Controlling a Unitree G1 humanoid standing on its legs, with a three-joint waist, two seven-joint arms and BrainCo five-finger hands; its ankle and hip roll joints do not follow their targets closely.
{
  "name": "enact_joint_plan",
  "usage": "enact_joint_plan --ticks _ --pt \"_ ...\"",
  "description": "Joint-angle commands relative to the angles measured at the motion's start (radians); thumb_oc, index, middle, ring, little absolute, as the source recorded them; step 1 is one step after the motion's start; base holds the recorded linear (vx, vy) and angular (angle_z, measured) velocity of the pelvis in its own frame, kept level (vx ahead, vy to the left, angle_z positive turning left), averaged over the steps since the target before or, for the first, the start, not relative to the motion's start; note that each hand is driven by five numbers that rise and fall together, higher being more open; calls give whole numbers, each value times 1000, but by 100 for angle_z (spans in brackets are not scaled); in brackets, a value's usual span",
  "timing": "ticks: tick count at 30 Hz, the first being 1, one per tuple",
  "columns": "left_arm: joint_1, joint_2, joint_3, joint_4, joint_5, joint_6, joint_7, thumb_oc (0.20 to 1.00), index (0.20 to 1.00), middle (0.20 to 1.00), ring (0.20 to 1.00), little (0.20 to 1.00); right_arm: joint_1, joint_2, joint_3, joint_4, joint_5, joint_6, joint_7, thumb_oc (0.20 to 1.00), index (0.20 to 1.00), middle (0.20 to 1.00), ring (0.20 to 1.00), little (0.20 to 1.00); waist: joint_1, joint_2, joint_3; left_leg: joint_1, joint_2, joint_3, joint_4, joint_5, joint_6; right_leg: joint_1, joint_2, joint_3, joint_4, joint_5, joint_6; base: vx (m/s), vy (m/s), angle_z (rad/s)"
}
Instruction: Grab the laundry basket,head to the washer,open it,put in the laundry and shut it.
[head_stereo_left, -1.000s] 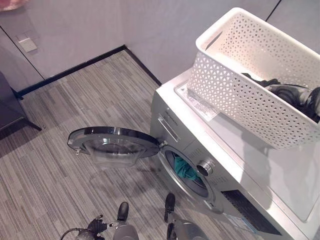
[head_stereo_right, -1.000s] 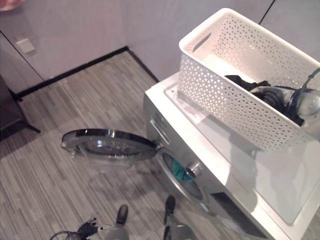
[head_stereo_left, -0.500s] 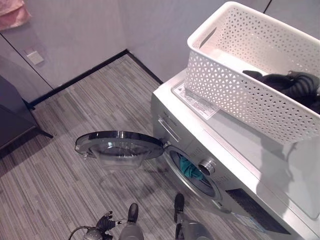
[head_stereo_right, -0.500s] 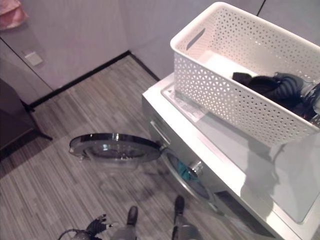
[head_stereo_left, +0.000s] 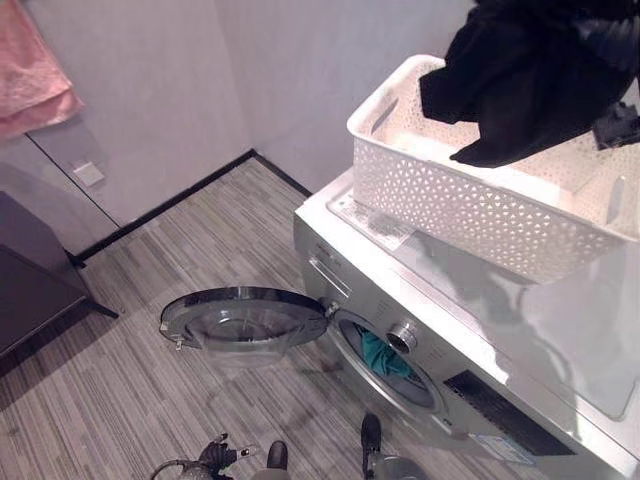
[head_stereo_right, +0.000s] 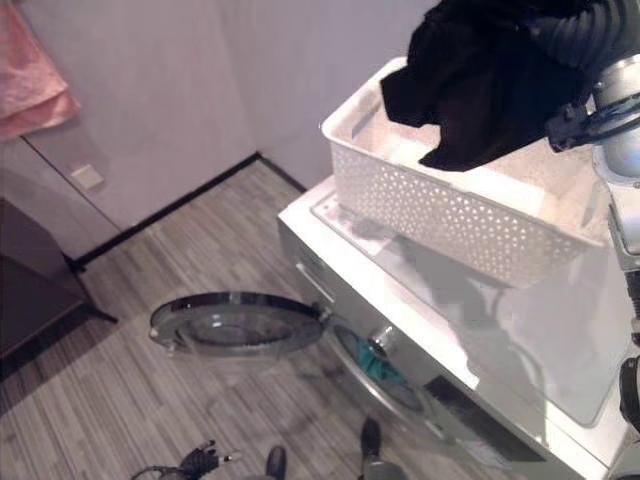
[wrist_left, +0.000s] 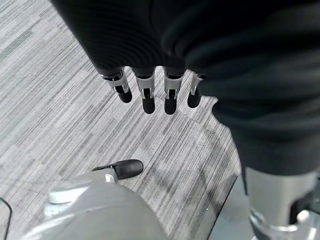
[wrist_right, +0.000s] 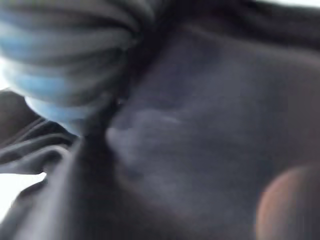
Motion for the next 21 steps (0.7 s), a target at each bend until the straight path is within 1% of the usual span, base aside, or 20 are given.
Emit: enact_joint_plan --ticks 1,2,4,5,6,9,11,12,13,14,15,17,18,19,20,21 --pt "-21 56 -44 54 37 13 44 1000 1000 1000 1000 1000 -101 45 -130 61 -179 17 -194 200 200 200 200 200 24 -73 -64 55 -26 26 15 -83 49 73 -61 30 109 -188 39 9 16 3" --pt "-22 56 -44 54 37 13 44 1000 1000 1000 1000 1000 -102 46 -129 61 -181 18 -196 200 200 200 200 200 24 -73 -63 56 -26 26 15 -83 49 74 -61 29 109 -188 39 9 11 6" --pt "-27 55 -45 59 39 14 58 1000 1000 1000 1000 1000 -121 48 -147 71 -228 33 -249 200 200 200 200 200 27 -74 -68 59 -30 23 17 -86 52 81 -63 29 109 -189 40 4 10 4" --pt "-29 55 -46 60 42 14 65 1000 1000 1000 1000 1000 -128 47 -156 82 -225 32 -272 200 200 200 200 200 27 -75 -70 61 -31 22 17 -87 53 83 -64 28 110 -189 40 0 0 0" --pt "-35 52 -53 56 46 7 76 1000 1000 1000 1000 1000 -140 38 -184 90 -237 35 -332 200 200 200 200 200 27 -76 -73 65 -34 20 18 -90 55 88 -66 28 110 -188 42 0 0 0" --pt "-40 51 -51 43 46 -1 87 1000 1000 1000 1000 1000 -116 19 -221 73 -279 43 -373 200 200 200 200 200 26 -77 -75 60 -40 18 22 -84 57 86 -71 27 110 -181 43 -22 10 2" --pt "-43 52 -49 23 46 -8 95 1000 1000 1000 1000 1000 -75 -6 -268 52 -306 49 -405 200 200 200 200 200 22 -76 -81 67 -41 17 19 -94 60 92 -70 27 107 -186 47 27 29 2" --pt "-46 50 -53 -2 54 -14 97 1000 1000 1000 1000 1000 14 -47 -351 15 -350 61 -431 200 200 200 200 200 13 -73 -85 68 -46 19 20 -97 64 92 -74 31 106 -183 52 -52 53 0" --pt "-47 46 -52 -9 59 -16 97 1000 1000 1000 1000 1000 39 -57 -374 -1 -362 64 -440 200 200 200 200 200 5 -68 -83 66 -50 21 22 -92 65 88 -76 34 107 -174 53 -55 56 7" --pt "-45 47 -56 -13 62 -16 98 1000 1000 1000 1000 1000 83 -60 -414 -22 -376 69 -443 200 200 200 200 200 5 -70 -86 66 -51 23 21 -93 67 86 -77 36 106 -172 54 -54 38 6" --pt "-45 42 -52 -20 64 -17 97 1000 1000 1000 1000 1000 113 -67 -438 -33 -386 69 -450 200 200 200 200 200 -6 -65 -85 66 -53 27 21 -95 69 83 -78 41 105 -169 57 -19 40 4" --pt "-42 40 -51 -26 69 -20 96 1000 1000 1000 1000 1000 198 -67 -508 -64 -402 72 -454 200 200 200 200 200 -11 -63 -88 71 -57 37 20 -99 73 78 -80 51 102 -163 62 -23 48 -11" --pt "-36 33 -42 -29 74 -22 95 1000 1000 1000 1000 1000 277 -63 -565 -81 -425 81 -455 200 200 200 200 200 -25 -56 -87 74 -60 49 18 -102 77 75 -81 63 98 -156 67 -31 51 -20" --pt "-34 31 -38 -30 75 -23 94 1000 1000 1000 1000 1000 323 -63 -599 -87 -428 82 -456 200 200 200 200 200 -29 -55 -86 76 -62 56 17 -103 78 72 -83 71 95 -151 70 -27 40 -27" --pt "-34 33 -41 -30 75 -23 94 1000 1000 1000 1000 1000 334 -62 -610 -91 -427 81 -455 200 200 200 200 200 -25 -57 -87 76 -62 57 17 -104 79 72 -82 72 94 -150 70 -23 30 -41" --pt "-29 31 -40 -29 74 -26 92 1000 1000 1000 1000 1000 386 -60 -651 -91 -423 82 -460 200 200 200 200 200 -28 -56 -85 77 -65 67 16 -105 81 66 -84 83 90 -143 74 -45 51 -39"
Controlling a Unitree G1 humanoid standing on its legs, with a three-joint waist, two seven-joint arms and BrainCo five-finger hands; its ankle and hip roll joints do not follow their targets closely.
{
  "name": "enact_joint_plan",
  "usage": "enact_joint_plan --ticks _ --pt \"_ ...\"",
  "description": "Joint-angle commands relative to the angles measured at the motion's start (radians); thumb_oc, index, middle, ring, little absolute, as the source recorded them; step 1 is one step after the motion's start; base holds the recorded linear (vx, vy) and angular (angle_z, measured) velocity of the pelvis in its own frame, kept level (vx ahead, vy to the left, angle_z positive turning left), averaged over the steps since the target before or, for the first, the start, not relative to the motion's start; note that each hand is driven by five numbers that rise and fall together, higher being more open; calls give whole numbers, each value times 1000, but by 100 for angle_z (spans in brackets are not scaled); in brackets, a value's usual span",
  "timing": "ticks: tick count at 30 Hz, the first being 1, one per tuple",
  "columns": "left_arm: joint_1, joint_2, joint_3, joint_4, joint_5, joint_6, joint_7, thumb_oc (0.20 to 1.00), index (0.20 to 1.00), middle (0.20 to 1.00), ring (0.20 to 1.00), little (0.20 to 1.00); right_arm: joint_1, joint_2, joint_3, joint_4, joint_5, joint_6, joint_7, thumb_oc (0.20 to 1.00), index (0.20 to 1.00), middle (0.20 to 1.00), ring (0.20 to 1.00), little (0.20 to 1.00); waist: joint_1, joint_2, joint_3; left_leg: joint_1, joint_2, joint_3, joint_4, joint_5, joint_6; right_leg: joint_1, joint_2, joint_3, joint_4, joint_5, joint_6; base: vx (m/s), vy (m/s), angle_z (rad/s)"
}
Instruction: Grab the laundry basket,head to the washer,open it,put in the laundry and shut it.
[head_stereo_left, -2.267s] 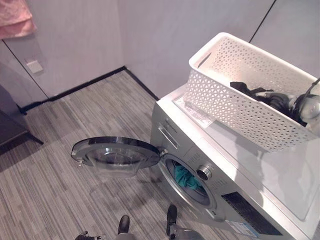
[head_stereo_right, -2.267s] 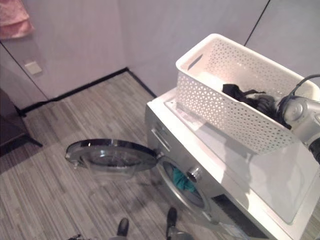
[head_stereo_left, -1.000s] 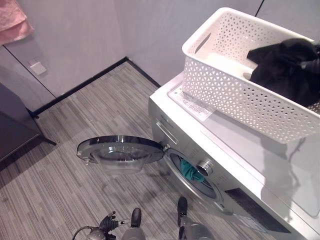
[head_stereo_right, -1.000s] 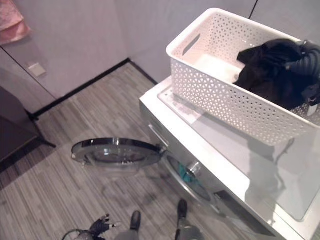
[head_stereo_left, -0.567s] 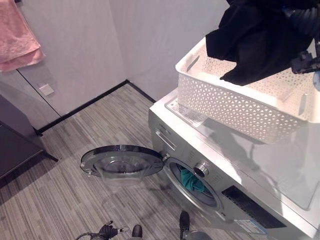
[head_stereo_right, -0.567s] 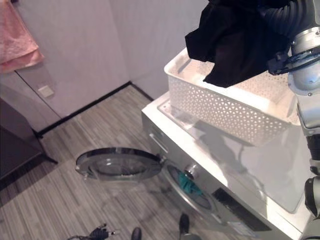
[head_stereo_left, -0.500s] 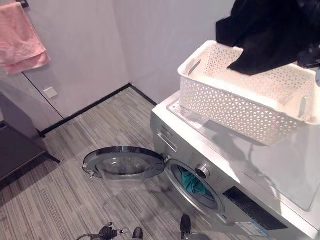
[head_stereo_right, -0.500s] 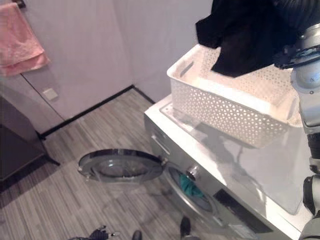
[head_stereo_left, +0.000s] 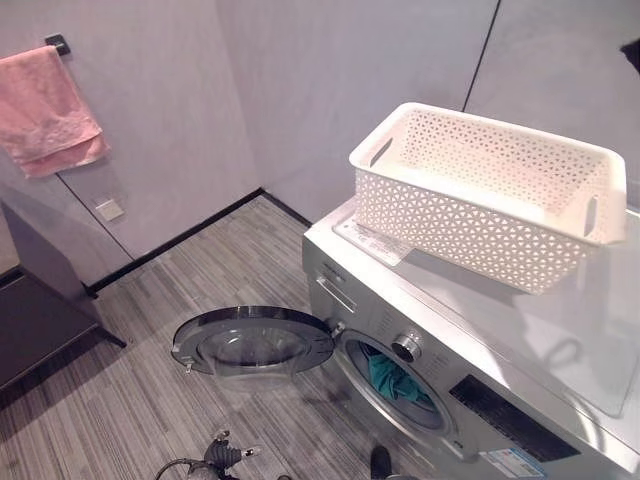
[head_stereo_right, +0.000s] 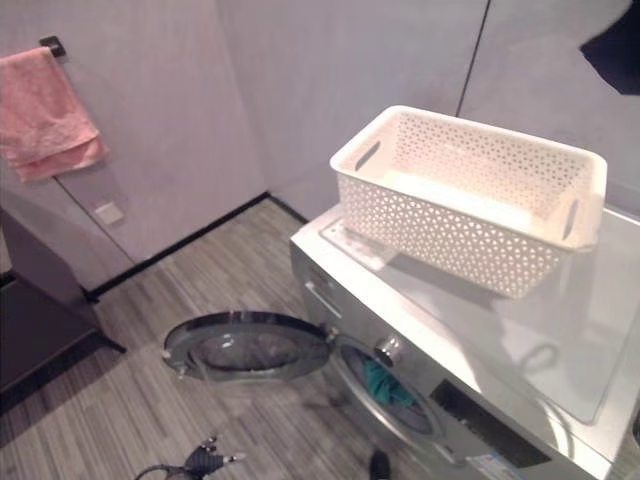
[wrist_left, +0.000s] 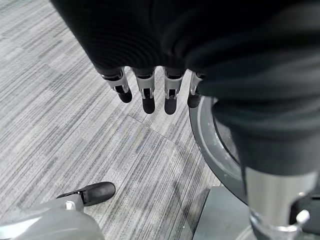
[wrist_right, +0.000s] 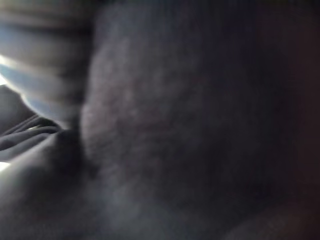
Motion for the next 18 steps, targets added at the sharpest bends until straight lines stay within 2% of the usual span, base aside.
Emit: enact_joint_plan --ticks 1,4,8,10,11,12,14,16,18 --pt "-45 53 -25 48 26 -36 8 1000 1000 1000 1000 1000 24 -9 -101 14 -19 8 -39 200 200 200 200 200 -13 -72 -20 29 -34 46 14 -91 59 30 -54 56 82 -132 54 -45 52 -39" --pt "-37 51 -22 54 26 -35 5 1000 1000 1000 1000 1000 107 10 -160 23 -13 9 -38 200 200 200 200 200 -15 -70 -22 35 -37 68 7 -100 64 23 -53 75 69 -125 63 -18 45 -38" --pt "-25 48 4 80 27 -35 0 1000 1000 1000 1000 1000 312 88 -292 39 8 10 -37 200 200 200 200 200 -40 -64 -16 38 -41 100 5 -106 69 5 -54 102 61 -108 71 -20 29 -36" --pt "-23 45 9 81 32 -38 -2 1000 1000 1000 1000 1000 369 112 -322 71 12 19 -39 200 200 200 200 200 -54 -60 -10 37 -44 109 5 -107 70 0 -56 107 60 -104 74 -16 29 -21" --pt "-18 45 11 80 30 -45 -2 1000 1000 1000 1000 1000 467 146 -374 161 43 14 -45 200 200 200 200 200 -63 -60 -4 36 -45 116 6 -102 71 -5 -59 110 60 -96 75 -28 19 -15" --pt "-18 46 8 80 30 -45 -2 1000 1000 1000 1000 1000 471 145 -378 165 46 10 -46 200 200 200 200 200 -60 -60 -7 37 -46 115 5 -106 71 -4 -60 111 58 -99 76 -29 17 -12" --pt "-13 43 13 68 22 -51 -7 1000 1000 1000 1000 1000 571 194 -379 313 75 19 -29 200 200 200 200 200 -68 -57 -2 35 -47 121 5 -104 72 -6 -63 107 56 -95 78 3 6 -3" --pt "-13 46 12 65 19 -51 -12 1000 1000 1000 1000 1000 598 219 -367 343 82 19 -5 200 200 200 200 200 -69 -58 -3 35 -47 122 5 -103 71 -6 -64 107 56 -95 78 -24 -6 -7" --pt "-21 37 13 61 10 -49 -21 1000 1000 1000 1000 1000 627 320 -306 405 135 12 40 200 200 200 200 200 -74 -53 4 34 -47 125 5 -100 72 -9 -66 107 60 -95 77 -25 -2 -8"
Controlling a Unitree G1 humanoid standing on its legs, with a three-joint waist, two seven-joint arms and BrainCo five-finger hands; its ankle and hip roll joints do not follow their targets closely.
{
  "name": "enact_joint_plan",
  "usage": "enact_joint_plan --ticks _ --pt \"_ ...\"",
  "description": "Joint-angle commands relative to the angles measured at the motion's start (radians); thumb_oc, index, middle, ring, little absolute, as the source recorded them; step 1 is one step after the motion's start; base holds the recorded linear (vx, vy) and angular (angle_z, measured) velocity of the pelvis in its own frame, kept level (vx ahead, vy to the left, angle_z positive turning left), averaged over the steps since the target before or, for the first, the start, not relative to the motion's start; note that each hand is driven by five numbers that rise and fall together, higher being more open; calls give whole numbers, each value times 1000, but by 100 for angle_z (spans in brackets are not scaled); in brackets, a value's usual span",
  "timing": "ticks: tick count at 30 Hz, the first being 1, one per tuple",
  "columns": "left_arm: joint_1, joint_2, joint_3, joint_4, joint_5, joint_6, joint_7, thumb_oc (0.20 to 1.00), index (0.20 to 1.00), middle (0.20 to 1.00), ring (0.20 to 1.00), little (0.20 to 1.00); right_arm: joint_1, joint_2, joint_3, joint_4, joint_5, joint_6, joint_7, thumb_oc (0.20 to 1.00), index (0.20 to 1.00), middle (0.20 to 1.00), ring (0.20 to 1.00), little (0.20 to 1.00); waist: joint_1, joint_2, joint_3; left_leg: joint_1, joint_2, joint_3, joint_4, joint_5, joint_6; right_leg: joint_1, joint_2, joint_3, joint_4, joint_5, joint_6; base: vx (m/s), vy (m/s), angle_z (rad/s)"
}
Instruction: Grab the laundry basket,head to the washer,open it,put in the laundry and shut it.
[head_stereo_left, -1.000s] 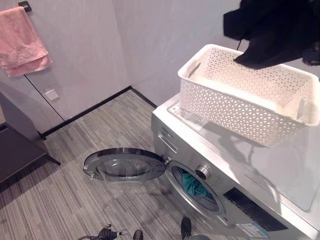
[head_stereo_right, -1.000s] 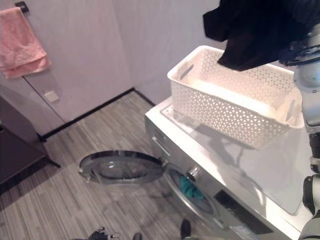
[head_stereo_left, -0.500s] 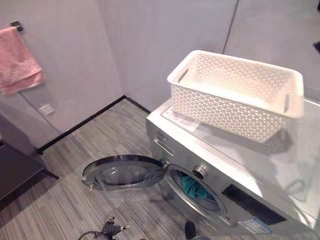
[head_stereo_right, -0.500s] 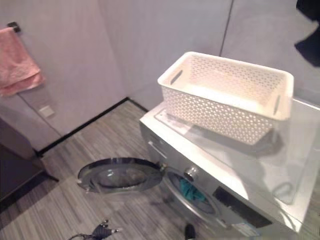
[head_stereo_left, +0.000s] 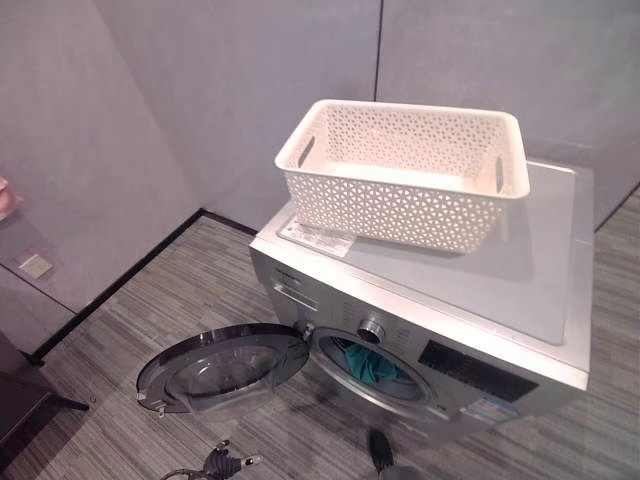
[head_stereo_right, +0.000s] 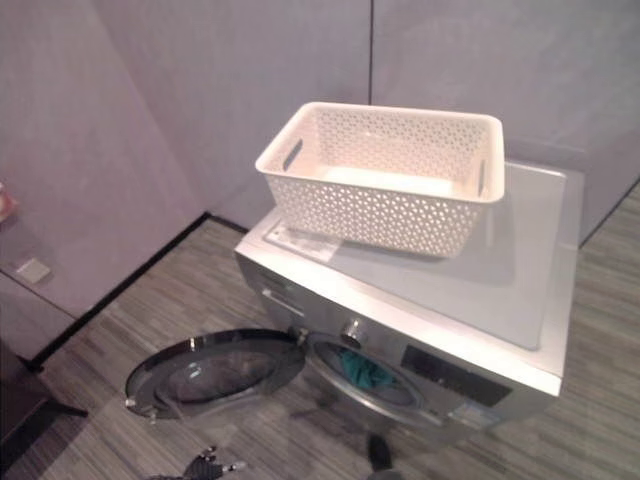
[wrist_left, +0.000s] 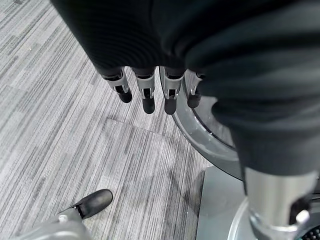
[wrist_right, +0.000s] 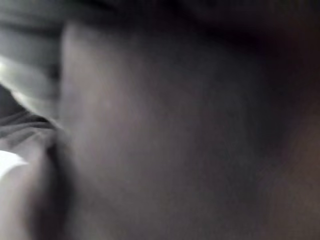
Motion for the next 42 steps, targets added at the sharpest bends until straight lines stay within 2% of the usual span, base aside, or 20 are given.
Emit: enact_joint_plan --ticks 1,2,3,4,5,6,8,9,10,12,13,16,24,28,31,32,34,35,41,42 --pt "-64 43 4 36 -5 -18 -21 1000 1000 1000 1000 1000 -50 178 111 62 158 -87 74 200 200 200 200 200 9 -61 18 16 -13 -10 12 -74 44 40 -51 -27 67 -125 53 4 9 -3" --pt "-68 38 -3 30 -10 -18 -25 1000 1000 1000 1000 1000 -62 230 168 102 205 -103 103 200 200 200 200 200 9 -56 24 18 -12 -10 13 -78 45 40 -51 -27 68 -128 53 0 0 0" --pt "-68 42 0 30 -10 -18 -25 1000 1000 1000 1000 1000 -67 230 173 108 207 -107 103 200 200 200 200 200 7 -61 24 14 -14 -9 12 -71 44 35 -53 -25 67 -123 52 -32 5 -13" --pt "-74 40 -22 9 -17 -22 -32 1000 1000 1000 1000 1000 -114 339 294 225 345 -154 176 200 200 200 200 200 11 -56 40 11 -17 -4 13 -68 45 29 -54 -21 67 -118 52 -40 0 -17" --pt "-74 40 -21 8 -17 -22 -32 1000 1000 1000 1000 1000 -116 339 295 227 345 -154 176 200 200 200 200 200 10 -57 40 10 -18 -4 13 -67 45 28 -54 -20 67 -118 52 -39 20 -27" --pt "-72 41 -47 -14 -24 -25 -34 1000 1000 1000 1000 1000 -159 429 407 333 466 -177 258 200 200 200 200 200 19 -49 60 6 -21 3 18 -68 44 20 -55 -14 64 -113 52 -61 20 -19" --pt "-73 45 -54 -31 -25 -26 -34 1000 1000 1000 1000 1000 -181 465 459 368 508 -181 294 200 200 200 200 200 24 -50 68 -8 -25 8 22 -62 44 8 -58 -7 60 -103 53 -99 21 -10" --pt "-76 48 -83 -75 -31 -38 -28 1000 1000 1000 1000 1000 -233 514 561 442 563 -179 350 200 200 200 200 200 41 -45 100 -42 -31 10 40 -57 45 -15 -62 -6 54 -89 55 -99 16 -7" --pt "-76 49 -82 -75 -31 -37 -28 1000 1000 1000 1000 1000 -235 513 562 445 565 -181 351 200 200 200 200 200 40 -46 99 -45 -31 11 42 -58 45 -18 -63 -5 54 -89 56 -151 23 -6" --pt "-79 57 -105 -128 -41 -53 -12 1000 1000 1000 1000 1000 -279 548 653 491 575 -175 379 200 200 200 200 200 57 -41 128 -88 -40 9 50 -46 43 -47 -73 -11 42 -70 59 -151 11 4" --pt "-84 67 -123 -168 -50 -62 4 1000 1000 1000 1000 1000 -310 569 728 479 575 -169 397 200 200 200 200 200 68 -40 146 -131 -47 5 53 -29 41 -77 -80 -21 31 -55 59 -188 -2 8" --pt "-114 72 -147 -178 -61 -76 38 1000 1000 1000 1000 1000 -351 589 840 419 548 -169 404 200 200 200 200 200 77 -43 188 -200 -55 -7 62 -5 36 -120 -95 -37 24 -38 58 -118 -21 17" --pt "-176 62 -173 -170 -90 -91 100 1000 1000 1000 1000 1000 -462 610 959 349 551 -187 382 200 200 200 200 200 97 -49 264 -318 -63 -21 106 11 32 -200 -113 -39 13 -9 62 -75 -20 12" --pt "-225 42 -196 -151 -105 -97 128 1000 1000 1000 1000 1000 -543 643 985 381 601 -201 366 200 200 200 200 200 107 -36 294 -366 -64 -31 104 30 27 -239 -122 -46 4 5 61 -43 0 4" --pt "-281 19 -238 -143 -121 -107 154 1000 1000 1000 1000 1000 -643 691 982 408 700 -245 329 200 200 200 200 200 116 -15 321 -417 -67 -42 99 50 21 -282 -130 -51 1 15 61 -74 42 19" --pt "-312 3 -273 -172 -148 -120 197 1000 1000 1000 1000 1000 -756 741 949 381 700 -303 213 200 200 200 200 200 122 14 349 -475 -78 -42 104 58 18 -333 -133 -56 1 22 66 -61 55 22" --pt "-317 -2 -286 -199 -160 -131 205 1000 1000 1000 1000 1000 -794 759 933 378 696 -319 182 200 200 200 200 200 126 24 358 -500 -82 -43 117 56 18 -352 -133 -53 1 25 67 -85 95 15" --pt "-330 -7 -331 -240 -168 -140 214 1000 1000 1000 1000 1000 -889 779 900 382 687 -347 119 200 200 200 200 200 134 35 373 -550 -88 -40 154 46 20 -390 -133 -47 1 33 67 -77 100 12" --pt "-382 -25 -383 -288 -197 -144 216 1000 1000 1000 1000 1000 -1010 758 853 236 622 -403 -22 200 200 200 200 200 146 39 400 -677 -100 -34 235 21 25 -489 -134 -32 3 53 77 -43 59 6" --pt "-391 -29 -385 -317 -212 -148 223 1000 1000 1000 1000 1000 -1035 723 826 123 512 -403 -123 200 200 200 200 200 148 52 408 -719 -102 -37 257 10 27 -520 -140 -38 14 51 77 -19 31 4"
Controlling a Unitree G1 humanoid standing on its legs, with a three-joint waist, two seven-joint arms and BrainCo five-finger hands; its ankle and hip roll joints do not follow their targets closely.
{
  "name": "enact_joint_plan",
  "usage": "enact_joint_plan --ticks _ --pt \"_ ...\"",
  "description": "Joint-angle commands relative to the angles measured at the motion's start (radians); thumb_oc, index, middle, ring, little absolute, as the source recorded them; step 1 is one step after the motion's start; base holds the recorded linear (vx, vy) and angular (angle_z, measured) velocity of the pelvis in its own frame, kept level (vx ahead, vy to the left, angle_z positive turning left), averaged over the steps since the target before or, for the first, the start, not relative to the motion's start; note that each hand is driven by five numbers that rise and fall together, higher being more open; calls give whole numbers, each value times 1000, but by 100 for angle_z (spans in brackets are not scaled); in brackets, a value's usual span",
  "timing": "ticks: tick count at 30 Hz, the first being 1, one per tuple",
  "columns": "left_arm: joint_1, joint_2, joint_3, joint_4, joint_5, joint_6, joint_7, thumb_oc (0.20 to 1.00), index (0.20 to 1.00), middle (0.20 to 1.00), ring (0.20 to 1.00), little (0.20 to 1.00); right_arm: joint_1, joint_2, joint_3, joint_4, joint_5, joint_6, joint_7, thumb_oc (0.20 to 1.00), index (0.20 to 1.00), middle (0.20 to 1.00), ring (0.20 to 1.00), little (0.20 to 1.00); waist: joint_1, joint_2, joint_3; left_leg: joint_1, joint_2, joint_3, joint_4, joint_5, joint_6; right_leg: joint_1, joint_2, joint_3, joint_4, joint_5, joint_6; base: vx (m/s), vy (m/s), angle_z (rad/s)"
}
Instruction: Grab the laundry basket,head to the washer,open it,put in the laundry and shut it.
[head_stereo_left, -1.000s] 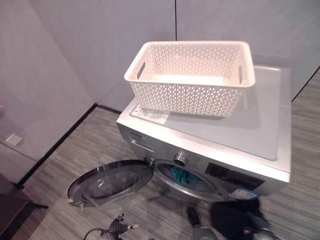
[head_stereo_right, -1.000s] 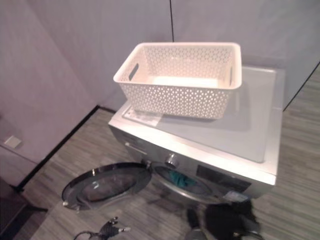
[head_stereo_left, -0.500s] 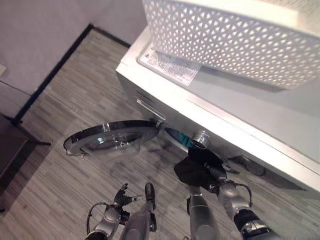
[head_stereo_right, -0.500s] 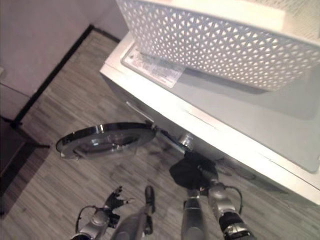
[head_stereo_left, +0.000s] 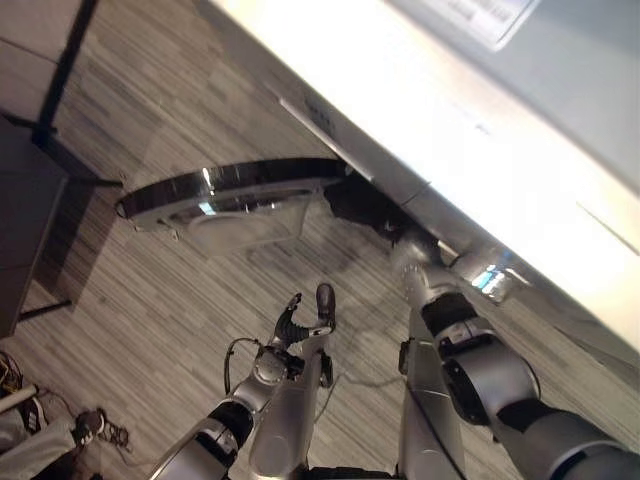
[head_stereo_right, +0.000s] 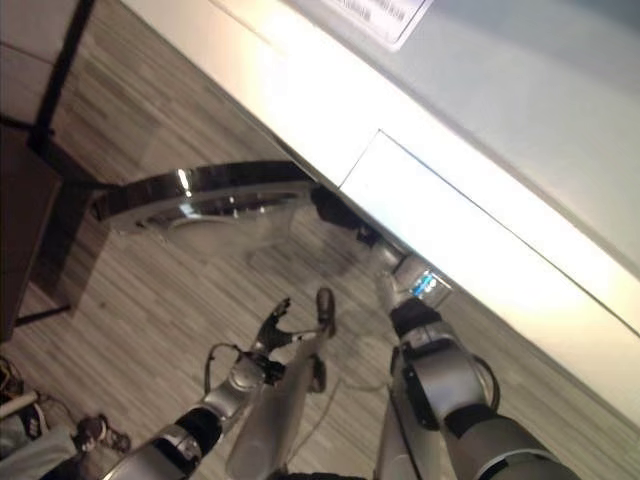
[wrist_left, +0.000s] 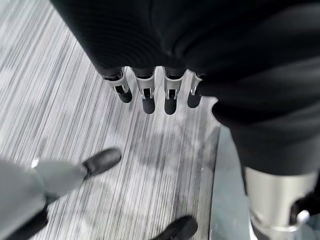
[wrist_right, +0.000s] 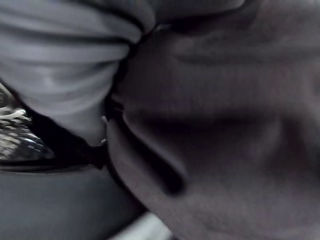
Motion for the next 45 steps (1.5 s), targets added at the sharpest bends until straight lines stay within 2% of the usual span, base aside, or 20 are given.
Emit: enact_joint_plan --ticks 1,2,4,5,8,16,19,22,23,26,27,28,30,31,32,34,35,38,40,45 --pt "30 23 13 -34 -33 -31 31 1000 1000 1000 1000 1000 16 -25 -48 -195 -240 -82 -193 200 200 200 200 200 -10 1 -37 -130 -9 -4 164 -104 28 4 -51 -5 26 -112 82 -19 24 5" --pt "30 24 13 -34 -33 -30 31 1000 1000 1000 1000 1000 17 -23 -47 -200 -243 -78 -196 200 200 200 200 200 -12 -1 -39 -136 -11 -4 164 -99 29 -3 -53 -4 27 -109 83 -28 17 6" --pt "40 47 13 -111 -21 -42 41 1000 1000 1000 1000 1000 -11 -109 -98 -341 -497 -21 -363 200 200 200 200 200 -13 27 -21 -184 -14 -12 191 -113 28 -57 -59 -4 77 -132 76 -21 16 7" --pt "40 48 13 -113 -21 -41 42 1000 1000 1000 1000 1000 -10 -107 -98 -345 -500 -17 -364 200 200 200 200 200 -14 26 -23 -190 -16 -11 192 -107 29 -64 -61 -3 79 -128 76 -17 16 11" --pt "67 73 48 -153 -2 -29 41 1000 1000 1000 1000 1000 33 -174 -196 -533 -732 103 -482 200 200 200 200 200 -32 49 -6 -246 -13 -15 223 -125 28 -146 -57 12 158 -163 64 7 14 14" --pt "121 77 95 -161 3 -36 43 1000 1000 1000 1000 1000 83 -210 -297 -594 -842 167 -575 200 200 200 200 200 -37 74 -8 -296 -19 -21 229 -135 31 -230 -44 19 218 -200 60 17 6 4" --pt "122 74 86 -165 2 -46 47 1000 1000 1000 1000 1000 27 -232 -282 -551 -847 185 -586 200 200 200 200 200 -26 82 -10 -312 -21 -24 226 -131 33 -246 -44 18 222 -204 60 0 0 0" --pt "115 82 66 -170 -7 -61 39 1000 1000 1000 1000 1000 -110 -312 -234 -395 -827 211 -587 200 200 200 200 200 -5 96 -17 -329 -24 -28 227 -127 31 -262 -45 10 231 -208 61 -2 -27 1" --pt "104 92 58 -175 -14 -71 29 1000 1000 1000 1000 1000 -242 -398 -189 -257 -779 229 -578 200 200 200 200 200 19 108 -27 -344 -24 -35 231 -122 28 -276 -47 8 242 -213 61 -10 -72 3" --pt "92 106 49 -172 -13 -77 24 1000 1000 1000 1000 1000 -366 -507 -123 -145 -755 255 -568 200 200 200 200 200 42 116 -42 -353 -25 -41 232 -118 22 -287 -47 3 253 -222 61 -5 -55 7" --pt "93 117 38 -161 -25 -79 18 1000 1000 1000 1000 1000 -477 -629 -13 -20 -725 279 -541 200 200 200 200 200 63 114 -60 -358 -23 -50 236 -112 16 -297 -47 1 275 -229 61 -15 -95 12" --pt "99 123 35 -158 -28 -79 14 1000 1000 1000 1000 1000 -531 -681 48 45 -711 289 -511 200 200 200 200 200 71 112 -68 -363 -21 -54 239 -110 12 -303 -48 -4 284 -232 61 -15 -99 13" --pt "98 126 39 -153 -39 -77 3 1000 1000 1000 1000 1000 -601 -720 125 120 -667 276 -459 200 200 200 200 200 77 110 -77 -370 -20 -57 240 -108 10 -310 -46 -8 292 -236 60 -6 -54 20" --pt "107 141 39 -147 -41 -65 -4 1000 1000 1000 1000 1000 -672 -748 219 208 -587 270 -369 677 677 677 677 677 87 95 -93 -372 -14 -58 242 -108 6 -314 -43 -15 303 -239 58 -2 -42 29" --pt "106 140 44 -138 -45 -59 -10 1000 1000 1000 1000 1000 -691 -744 252 215 -531 239 -310 1000 1000 1000 1000 1000 82 89 -94 -373 -11 -57 242 -107 4 -315 -39 -18 305 -240 57 -3 -42 18" --pt "105 136 53 -127 -50 -48 -15 1000 1000 1000 1000 1000 -685 -731 260 186 -481 220 -282 1000 1000 1000 1000 1000 76 77 -97 -369 -7 -54 240 -107 2 -310 -35 -20 305 -241 55 7 -31 3" --pt "105 125 60 -110 -42 -21 -17 1000 1000 1000 1000 1000 -623 -709 249 88 -507 226 -291 1000 1000 1000 1000 1000 60 65 -97 -354 -3 -51 235 -109 2 -297 -30 -27 304 -247 50 11 -37 -4" --pt "106 111 77 -92 -40 -17 -12 1000 1000 1000 1000 1000 -537 -660 192 -39 -551 228 -300 1000 1000 1000 1000 1000 48 53 -98 -328 0 -50 229 -111 4 -271 -24 -35 300 -251 47 5 -30 7" --pt "101 89 90 -74 -30 -15 -7 1000 1000 1000 1000 1000 -406 -551 96 -146 -642 243 -329 1000 1000 1000 1000 1000 36 50 -94 -291 2 -51 227 -118 7 -230 -23 -40 293 -251 44 -19 -14 -8" --pt "121 71 102 -68 -9 -17 -10 1000 1000 1000 1000 1000 -183 -427 8 -225 -741 240 -328 1000 1000 1000 1000 1000 24 45 -97 -216 -3 -46 203 -115 11 -148 -28 -49 260 -240 46 -25 32 -5"
